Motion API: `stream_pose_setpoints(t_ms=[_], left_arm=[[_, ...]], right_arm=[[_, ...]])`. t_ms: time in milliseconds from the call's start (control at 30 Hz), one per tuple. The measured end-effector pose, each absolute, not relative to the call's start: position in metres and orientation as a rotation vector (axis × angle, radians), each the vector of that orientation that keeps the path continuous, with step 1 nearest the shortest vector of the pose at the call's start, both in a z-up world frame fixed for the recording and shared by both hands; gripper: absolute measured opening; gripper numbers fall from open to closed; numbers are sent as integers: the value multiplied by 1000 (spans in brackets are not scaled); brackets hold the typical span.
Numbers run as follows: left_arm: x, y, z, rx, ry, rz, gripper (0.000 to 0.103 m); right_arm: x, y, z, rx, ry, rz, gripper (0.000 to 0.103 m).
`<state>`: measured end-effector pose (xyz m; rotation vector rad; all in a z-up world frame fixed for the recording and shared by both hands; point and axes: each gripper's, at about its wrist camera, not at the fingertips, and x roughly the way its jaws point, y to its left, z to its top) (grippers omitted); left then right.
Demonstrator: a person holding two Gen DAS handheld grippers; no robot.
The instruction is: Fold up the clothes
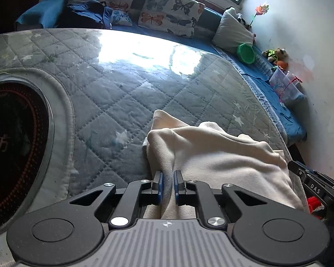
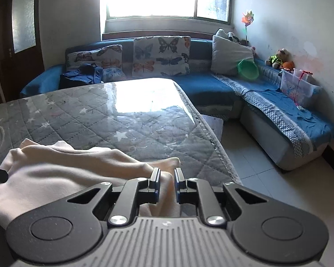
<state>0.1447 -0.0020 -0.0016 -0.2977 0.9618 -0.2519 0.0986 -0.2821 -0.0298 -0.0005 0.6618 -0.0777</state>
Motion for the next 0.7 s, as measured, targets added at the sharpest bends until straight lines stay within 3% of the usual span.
stream_pose_setpoints(t_ms=[200,300,700], left_arm=[[140,-2,6,-279,941,-239,25],[137,-2,12,-274,921,-235,36],[124,-15,19,-222,902,-309,37]], right_arm=[[93,-275,-22,5,626,-33,22],[98,-264,-21,5,630,13,23],[139,-227,-47,-5,702,64,28]])
